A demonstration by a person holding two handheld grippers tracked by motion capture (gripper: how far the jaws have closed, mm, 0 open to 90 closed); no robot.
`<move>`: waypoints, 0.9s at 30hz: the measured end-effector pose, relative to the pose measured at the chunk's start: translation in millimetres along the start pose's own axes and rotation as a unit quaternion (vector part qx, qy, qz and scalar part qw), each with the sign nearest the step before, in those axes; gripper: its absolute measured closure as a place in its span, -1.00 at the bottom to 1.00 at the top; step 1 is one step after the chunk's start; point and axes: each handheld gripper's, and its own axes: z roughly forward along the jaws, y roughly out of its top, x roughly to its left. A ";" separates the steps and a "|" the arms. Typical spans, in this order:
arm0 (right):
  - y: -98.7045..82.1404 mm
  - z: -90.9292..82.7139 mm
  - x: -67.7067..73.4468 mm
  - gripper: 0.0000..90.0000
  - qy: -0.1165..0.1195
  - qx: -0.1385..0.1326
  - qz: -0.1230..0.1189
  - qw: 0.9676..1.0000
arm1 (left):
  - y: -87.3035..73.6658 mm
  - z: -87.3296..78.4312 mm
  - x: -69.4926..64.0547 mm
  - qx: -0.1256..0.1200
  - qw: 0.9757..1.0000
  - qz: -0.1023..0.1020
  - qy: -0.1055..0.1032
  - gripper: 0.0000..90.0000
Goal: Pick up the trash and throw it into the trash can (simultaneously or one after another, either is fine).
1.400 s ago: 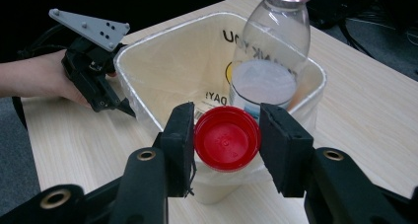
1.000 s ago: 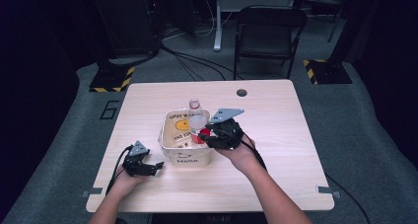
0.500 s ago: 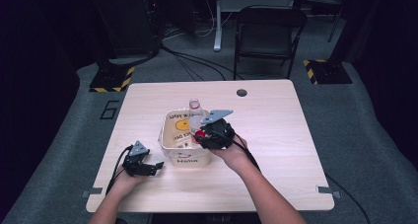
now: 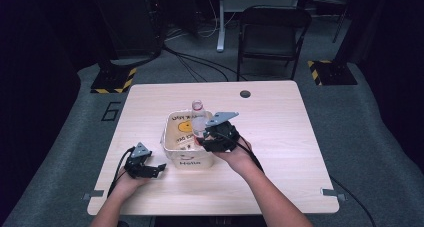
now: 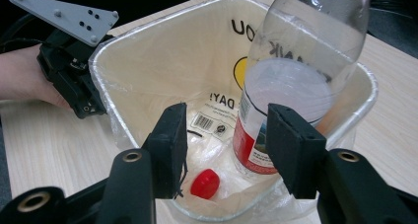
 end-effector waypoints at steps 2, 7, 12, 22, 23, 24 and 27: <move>-1.3 -3.8 0.8 0.06 -0.003 -0.004 0.000 1.000 | 0.0 -0.6 -0.2 0.003 1.000 0.001 0.002 -0.67; -6.3 -14.9 1.2 -0.03 -0.010 -0.010 0.000 1.000 | -0.2 -1.1 -0.6 0.006 1.000 -0.001 0.001 -0.67; -13.3 -28.7 0.8 -0.05 -0.021 -0.018 -0.004 1.000 | 0.0 -1.2 0.4 0.006 1.000 0.005 0.004 -0.67; -31.0 -45.3 -15.7 -0.04 -0.068 -0.025 0.006 0.997 | -1.2 -1.8 -0.2 0.005 1.000 0.001 -0.002 -0.67; -32.5 -46.0 -16.7 -0.04 -0.071 -0.023 0.008 0.997 | -1.3 -1.7 -0.4 0.002 1.000 -0.001 -0.001 -0.67; -34.8 -47.3 -18.6 -0.04 -0.074 -0.023 0.009 0.997 | -1.5 -1.6 -0.6 0.002 1.000 -0.002 -0.002 -0.67; -40.0 -51.8 -22.2 -0.05 -0.081 -0.025 0.017 0.996 | -1.3 -2.9 -0.2 0.008 1.000 0.001 -0.003 -0.67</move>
